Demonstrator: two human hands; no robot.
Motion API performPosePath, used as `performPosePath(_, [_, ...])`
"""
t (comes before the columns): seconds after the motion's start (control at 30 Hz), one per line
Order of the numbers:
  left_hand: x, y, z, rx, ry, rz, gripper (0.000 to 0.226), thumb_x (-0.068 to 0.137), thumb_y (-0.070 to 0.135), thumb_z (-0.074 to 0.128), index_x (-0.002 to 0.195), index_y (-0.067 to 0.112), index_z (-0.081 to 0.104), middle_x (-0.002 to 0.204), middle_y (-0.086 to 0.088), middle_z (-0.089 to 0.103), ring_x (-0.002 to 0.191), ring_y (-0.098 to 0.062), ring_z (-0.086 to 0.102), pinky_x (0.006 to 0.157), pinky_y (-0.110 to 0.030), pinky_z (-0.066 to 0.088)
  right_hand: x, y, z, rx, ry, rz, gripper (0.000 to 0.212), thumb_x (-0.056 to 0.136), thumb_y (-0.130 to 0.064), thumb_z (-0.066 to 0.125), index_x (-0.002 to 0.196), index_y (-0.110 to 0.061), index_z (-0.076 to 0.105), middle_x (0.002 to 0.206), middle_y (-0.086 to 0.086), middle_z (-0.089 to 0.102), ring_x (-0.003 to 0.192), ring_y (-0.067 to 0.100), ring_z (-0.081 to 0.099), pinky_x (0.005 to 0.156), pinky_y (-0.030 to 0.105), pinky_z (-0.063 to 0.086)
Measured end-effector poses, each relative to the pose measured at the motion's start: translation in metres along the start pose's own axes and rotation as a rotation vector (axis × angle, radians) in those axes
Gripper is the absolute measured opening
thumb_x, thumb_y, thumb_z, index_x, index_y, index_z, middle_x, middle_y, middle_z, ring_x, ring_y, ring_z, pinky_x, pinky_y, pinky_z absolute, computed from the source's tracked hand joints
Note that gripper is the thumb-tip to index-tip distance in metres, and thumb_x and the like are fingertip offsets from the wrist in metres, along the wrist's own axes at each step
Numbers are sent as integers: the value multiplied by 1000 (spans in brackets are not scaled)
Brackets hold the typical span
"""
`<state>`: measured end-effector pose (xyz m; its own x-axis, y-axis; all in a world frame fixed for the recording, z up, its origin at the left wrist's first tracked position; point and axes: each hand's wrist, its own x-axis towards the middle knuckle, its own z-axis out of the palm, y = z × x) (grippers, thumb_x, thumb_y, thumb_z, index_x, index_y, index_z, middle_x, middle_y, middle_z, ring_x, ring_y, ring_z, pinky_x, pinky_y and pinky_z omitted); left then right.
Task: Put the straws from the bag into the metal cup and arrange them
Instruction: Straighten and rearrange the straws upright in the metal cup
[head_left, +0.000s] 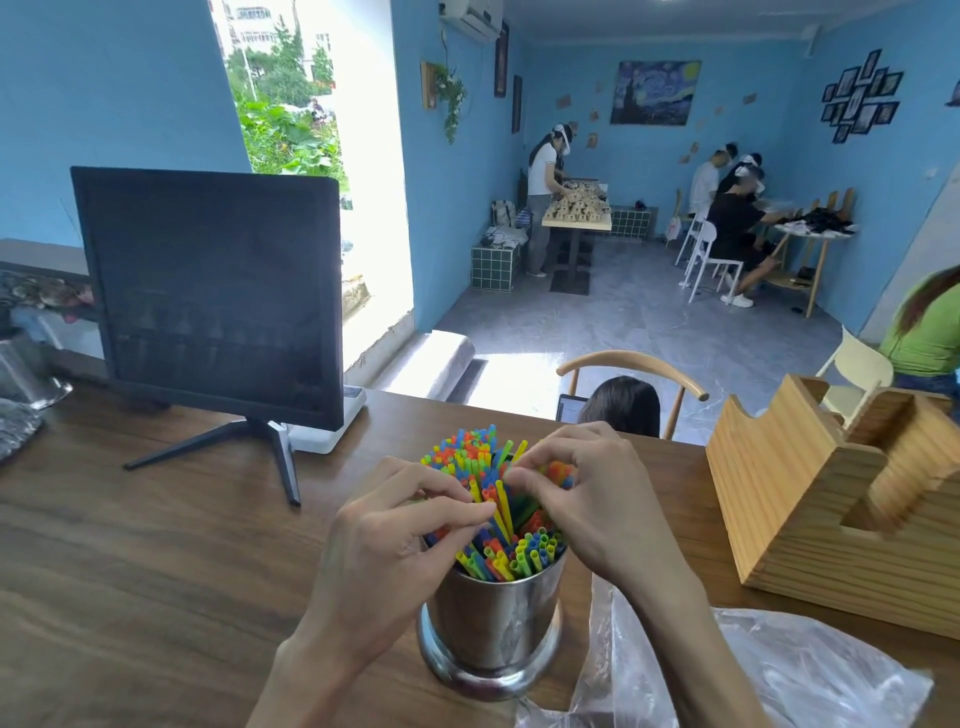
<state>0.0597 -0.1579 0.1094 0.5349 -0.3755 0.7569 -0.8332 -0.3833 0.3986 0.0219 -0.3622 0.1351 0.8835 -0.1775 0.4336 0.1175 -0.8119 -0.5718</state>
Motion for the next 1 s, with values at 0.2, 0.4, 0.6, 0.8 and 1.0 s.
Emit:
performPosePath(0.2, [2, 0, -3, -170, -1, -97, 13, 85, 26, 79, 96, 32, 81, 96, 17, 72, 97, -16, 68, 81, -29, 54, -2, -5, -2, 178, 153, -39, 13, 77, -50, 80, 73, -39, 76, 99, -33, 63, 113, -9, 50, 94, 20, 38])
performPosePath(0.4, [16, 6, -6, -258, 16, -252, 20, 88, 45, 66, 104, 41, 76, 104, 21, 71, 107, -14, 64, 86, -26, 53, -4, -6, -1, 162, 126, -71, 4, 86, -31, 80, 87, -35, 80, 105, -30, 65, 117, -7, 50, 101, 34, 43])
performPosePath(0.6, [33, 16, 8, -144, -133, -252, 34, 85, 61, 63, 105, 38, 77, 101, 23, 62, 103, -12, 61, 82, -37, 54, -11, -21, -9, 327, 182, -205, 8, 86, -29, 77, 92, -33, 80, 101, -22, 67, 113, 7, 59, 92, 14, 41])
performPosePath(0.8, [44, 36, -7, -491, 266, -270, 27, 85, 26, 72, 111, 35, 71, 96, 11, 77, 84, -14, 74, 75, -32, 60, -6, -14, -19, 589, 121, -92, 23, 99, -44, 62, 120, -39, 69, 114, -17, 73, 112, 8, 65, 91, 25, 49])
performPosePath(1.0, [50, 45, -15, -798, 583, -359, 40, 86, 9, 67, 118, 25, 49, 89, -12, 76, 74, -24, 75, 58, -25, 58, 11, 24, -12, 441, 57, 201, 21, 102, -40, 55, 120, -46, 66, 114, -20, 71, 108, -7, 61, 93, 24, 50])
